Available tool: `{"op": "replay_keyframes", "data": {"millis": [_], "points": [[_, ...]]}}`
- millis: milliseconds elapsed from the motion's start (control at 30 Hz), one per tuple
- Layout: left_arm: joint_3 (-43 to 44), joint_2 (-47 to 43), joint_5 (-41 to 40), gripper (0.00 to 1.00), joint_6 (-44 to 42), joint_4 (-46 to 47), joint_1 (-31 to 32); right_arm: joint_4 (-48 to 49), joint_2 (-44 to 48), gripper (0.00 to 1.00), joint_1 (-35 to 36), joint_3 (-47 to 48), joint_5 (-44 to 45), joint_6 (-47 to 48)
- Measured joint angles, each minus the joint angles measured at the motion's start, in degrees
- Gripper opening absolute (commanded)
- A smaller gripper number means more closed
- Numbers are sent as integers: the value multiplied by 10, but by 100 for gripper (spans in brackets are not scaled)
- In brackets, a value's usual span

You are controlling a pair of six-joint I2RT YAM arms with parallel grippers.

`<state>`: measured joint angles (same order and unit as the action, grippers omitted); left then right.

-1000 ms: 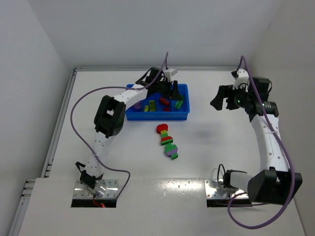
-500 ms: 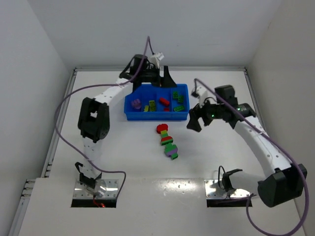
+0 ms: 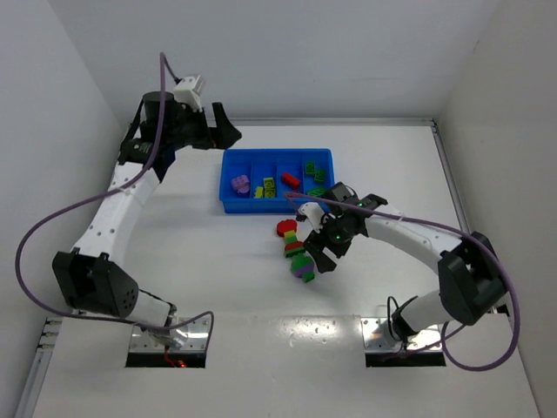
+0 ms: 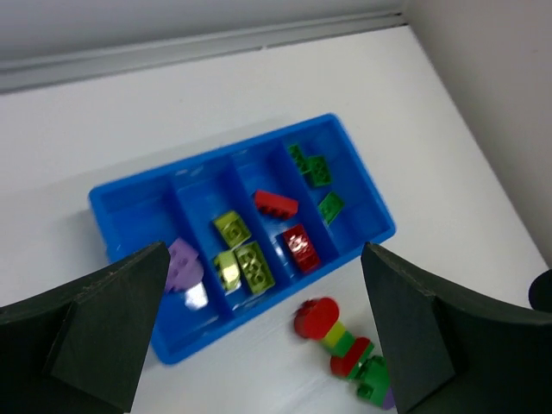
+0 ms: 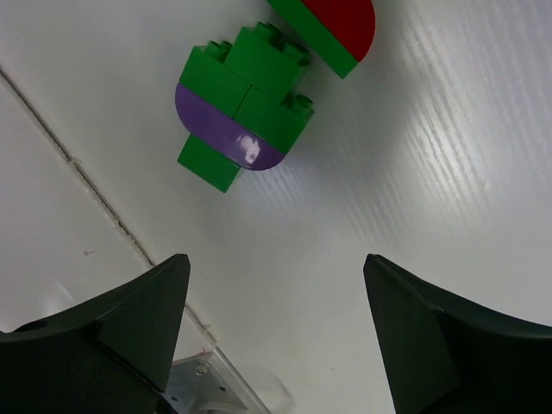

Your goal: Sort the legos into containers by color

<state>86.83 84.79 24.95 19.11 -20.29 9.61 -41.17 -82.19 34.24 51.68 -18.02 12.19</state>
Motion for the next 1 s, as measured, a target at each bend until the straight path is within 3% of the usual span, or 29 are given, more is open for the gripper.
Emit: {"op": "replay_keyframes", "data": {"millis": [300, 333, 467, 733, 1000], "points": [[-65, -65, -78, 100, -17, -112, -53, 33, -42, 94, 17, 3, 13, -108], [-70, -67, -83, 100, -20, -118, -56, 35, -45, 93, 20, 9, 14, -121], [-81, -68, -104, 100, -28, -140, -62, 48, -77, 71, 26, 49, 17, -172], [-84, -68, -115, 100, -36, -144, -83, 80, -146, 68, 77, 96, 71, -246], [-99, -68, -116, 100, -39, -144, -96, 82, -155, 68, 109, 96, 109, -286]]}}
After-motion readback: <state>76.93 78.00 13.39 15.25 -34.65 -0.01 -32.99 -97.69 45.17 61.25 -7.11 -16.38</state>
